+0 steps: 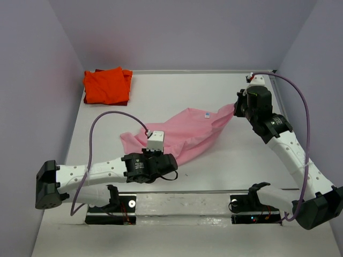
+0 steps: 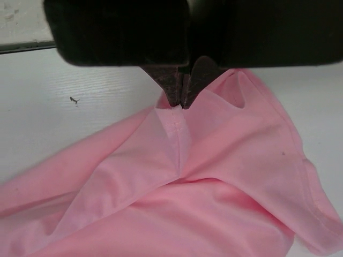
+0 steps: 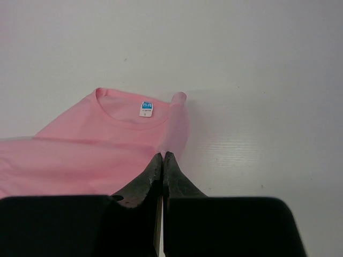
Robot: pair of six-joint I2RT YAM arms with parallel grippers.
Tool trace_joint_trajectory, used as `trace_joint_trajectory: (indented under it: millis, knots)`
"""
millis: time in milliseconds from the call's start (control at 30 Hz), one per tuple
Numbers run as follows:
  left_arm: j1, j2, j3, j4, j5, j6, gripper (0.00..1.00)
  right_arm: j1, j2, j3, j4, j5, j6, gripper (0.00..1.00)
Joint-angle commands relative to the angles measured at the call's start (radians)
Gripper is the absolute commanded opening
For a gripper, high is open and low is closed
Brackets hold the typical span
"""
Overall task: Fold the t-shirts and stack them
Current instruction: Flatten out the crumpled T-shirt at the center of the board.
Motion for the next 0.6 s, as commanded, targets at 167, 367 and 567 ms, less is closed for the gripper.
trace_joint_trajectory:
  millis: [167, 367, 567]
  knots:
    - [0.033, 0.094, -0.035, 0.219, 0.006, 0.079, 0.01, -0.004, -0.027, 0.007, 0.051, -0.012, 0.001, 0.0]
    - [0.065, 0.236, -0.098, 0.362, 0.058, 0.122, 0.03, -0.004, -0.029, 0.004, 0.051, -0.009, 0.003, 0.0]
    - [0.066, 0.353, -0.05, 0.321, 0.02, 0.127, 0.0, -0.004, -0.023, 0.004, 0.049, -0.009, 0.003, 0.0]
